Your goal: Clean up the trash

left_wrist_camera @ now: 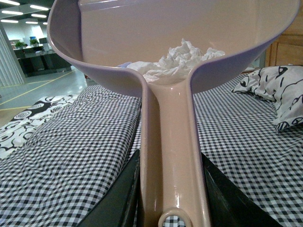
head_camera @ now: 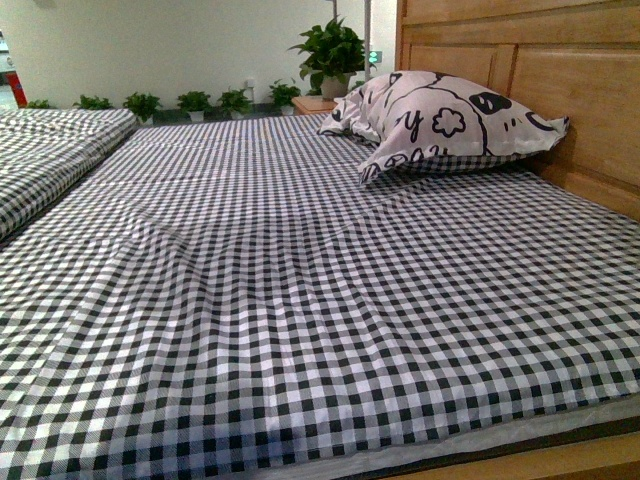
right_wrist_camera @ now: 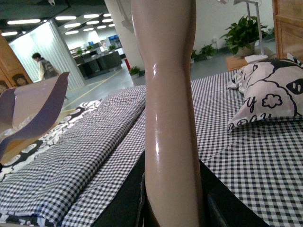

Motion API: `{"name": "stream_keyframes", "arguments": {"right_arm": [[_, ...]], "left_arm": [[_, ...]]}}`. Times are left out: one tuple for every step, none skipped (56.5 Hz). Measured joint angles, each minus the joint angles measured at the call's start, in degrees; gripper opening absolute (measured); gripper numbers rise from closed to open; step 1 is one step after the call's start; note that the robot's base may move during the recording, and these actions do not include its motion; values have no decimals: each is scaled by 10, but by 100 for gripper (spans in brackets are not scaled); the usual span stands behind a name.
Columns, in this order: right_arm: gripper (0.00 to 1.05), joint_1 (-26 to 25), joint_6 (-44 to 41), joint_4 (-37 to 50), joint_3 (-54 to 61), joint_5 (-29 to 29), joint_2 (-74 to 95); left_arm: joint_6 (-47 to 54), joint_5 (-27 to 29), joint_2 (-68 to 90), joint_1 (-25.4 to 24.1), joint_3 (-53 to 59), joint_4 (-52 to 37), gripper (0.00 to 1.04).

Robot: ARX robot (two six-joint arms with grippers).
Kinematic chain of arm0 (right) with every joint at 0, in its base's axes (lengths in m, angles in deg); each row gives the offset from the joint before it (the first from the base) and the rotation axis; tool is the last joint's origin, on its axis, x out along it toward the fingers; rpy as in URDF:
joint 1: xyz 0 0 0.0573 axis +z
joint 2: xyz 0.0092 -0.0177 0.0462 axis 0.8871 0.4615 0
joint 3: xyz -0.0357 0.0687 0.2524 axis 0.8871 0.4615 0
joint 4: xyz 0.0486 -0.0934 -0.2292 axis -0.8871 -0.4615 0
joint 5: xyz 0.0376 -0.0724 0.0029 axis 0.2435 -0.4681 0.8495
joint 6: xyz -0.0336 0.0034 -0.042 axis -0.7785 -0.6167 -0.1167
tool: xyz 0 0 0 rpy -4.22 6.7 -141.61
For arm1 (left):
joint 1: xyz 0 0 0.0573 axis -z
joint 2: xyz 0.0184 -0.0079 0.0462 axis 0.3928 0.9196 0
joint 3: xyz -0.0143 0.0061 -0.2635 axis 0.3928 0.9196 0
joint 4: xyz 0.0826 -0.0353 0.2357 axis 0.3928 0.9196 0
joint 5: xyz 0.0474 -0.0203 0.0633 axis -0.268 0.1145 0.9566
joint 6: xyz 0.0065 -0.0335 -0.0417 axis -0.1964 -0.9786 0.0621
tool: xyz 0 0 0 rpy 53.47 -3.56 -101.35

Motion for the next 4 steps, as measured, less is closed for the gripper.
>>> {"name": "stream_keyframes", "arguments": {"right_arm": [[20, 0, 0, 0, 0, 0, 0], [20, 0, 0, 0, 0, 0, 0], [20, 0, 0, 0, 0, 0, 0], [20, 0, 0, 0, 0, 0, 0]], "left_arm": [[0, 0, 0, 0, 0, 0, 29], [0, 0, 0, 0, 0, 0, 29], [0, 0, 0, 0, 0, 0, 29], [0, 0, 0, 0, 0, 0, 29]]}}
